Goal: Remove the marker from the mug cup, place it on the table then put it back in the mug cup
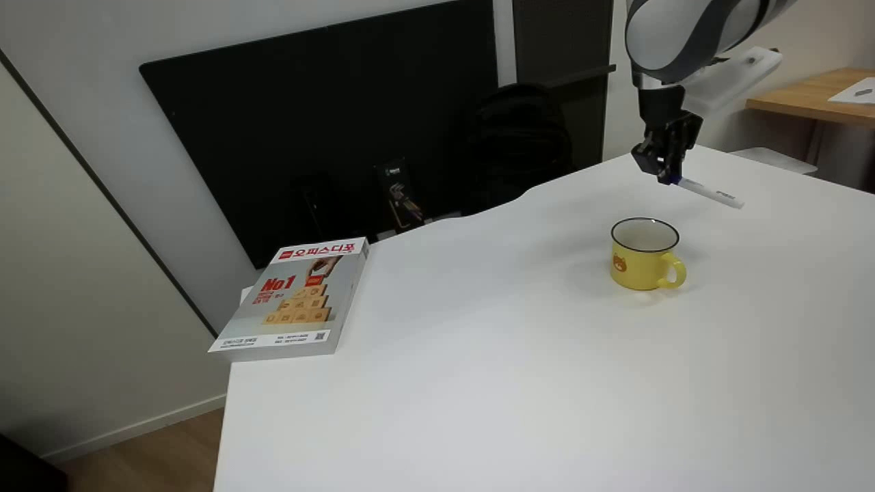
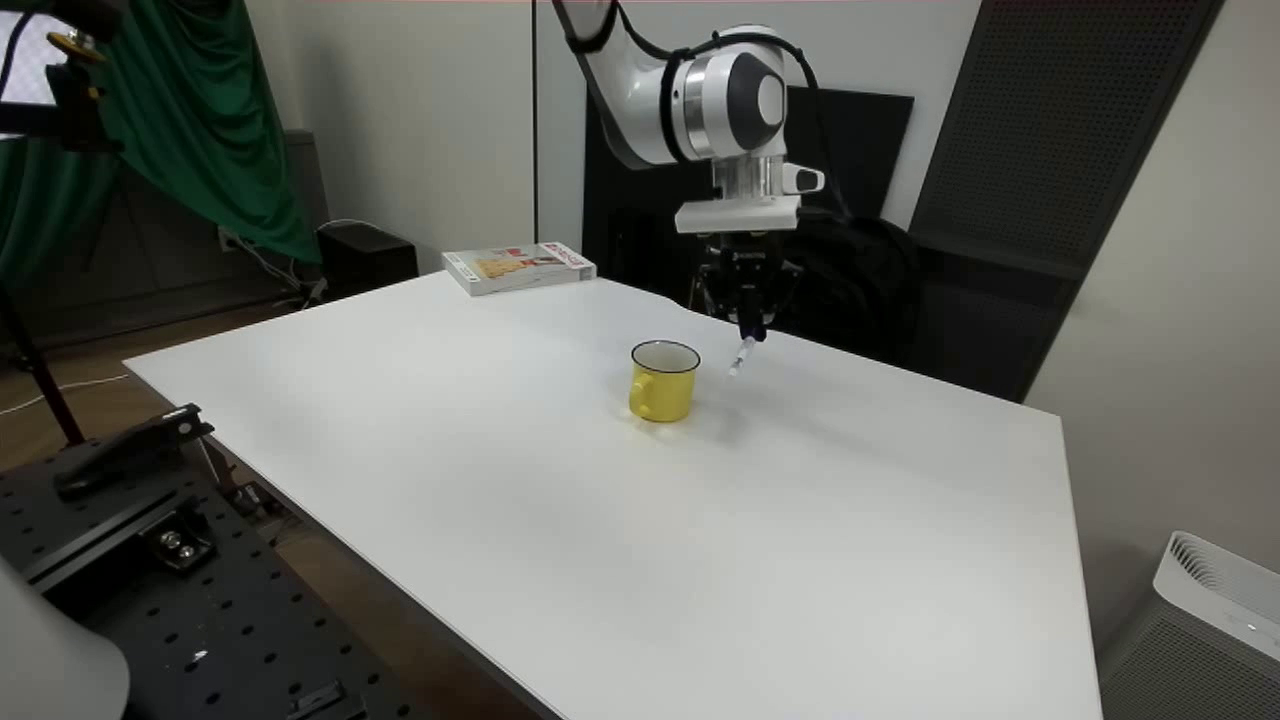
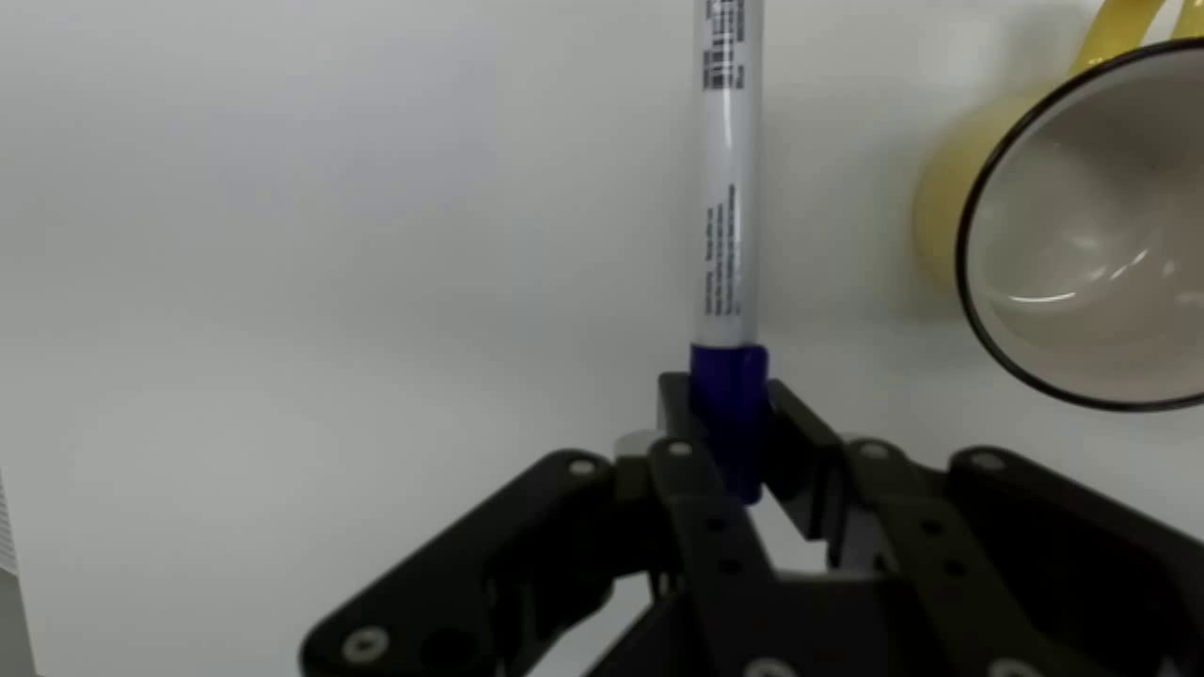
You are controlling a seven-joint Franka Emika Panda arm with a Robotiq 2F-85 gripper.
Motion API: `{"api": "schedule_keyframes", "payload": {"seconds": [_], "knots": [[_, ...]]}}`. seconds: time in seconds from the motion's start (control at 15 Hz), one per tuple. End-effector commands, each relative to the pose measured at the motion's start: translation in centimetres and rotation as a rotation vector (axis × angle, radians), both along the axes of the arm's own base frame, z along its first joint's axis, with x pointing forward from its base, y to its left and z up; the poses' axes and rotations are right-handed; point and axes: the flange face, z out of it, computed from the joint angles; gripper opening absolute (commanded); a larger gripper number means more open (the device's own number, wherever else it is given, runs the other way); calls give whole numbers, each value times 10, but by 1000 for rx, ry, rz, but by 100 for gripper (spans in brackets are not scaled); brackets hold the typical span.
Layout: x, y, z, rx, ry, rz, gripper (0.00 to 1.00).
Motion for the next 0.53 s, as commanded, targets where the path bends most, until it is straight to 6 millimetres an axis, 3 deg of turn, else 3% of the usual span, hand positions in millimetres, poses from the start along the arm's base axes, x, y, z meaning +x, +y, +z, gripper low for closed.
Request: {"api": "schedule_keyframes", "payload": {"seconds": [0.0, 0.47], "knots": [[3, 15, 23, 7, -66, 8, 5], [-25, 47, 21, 112, -296, 51, 5]]}}
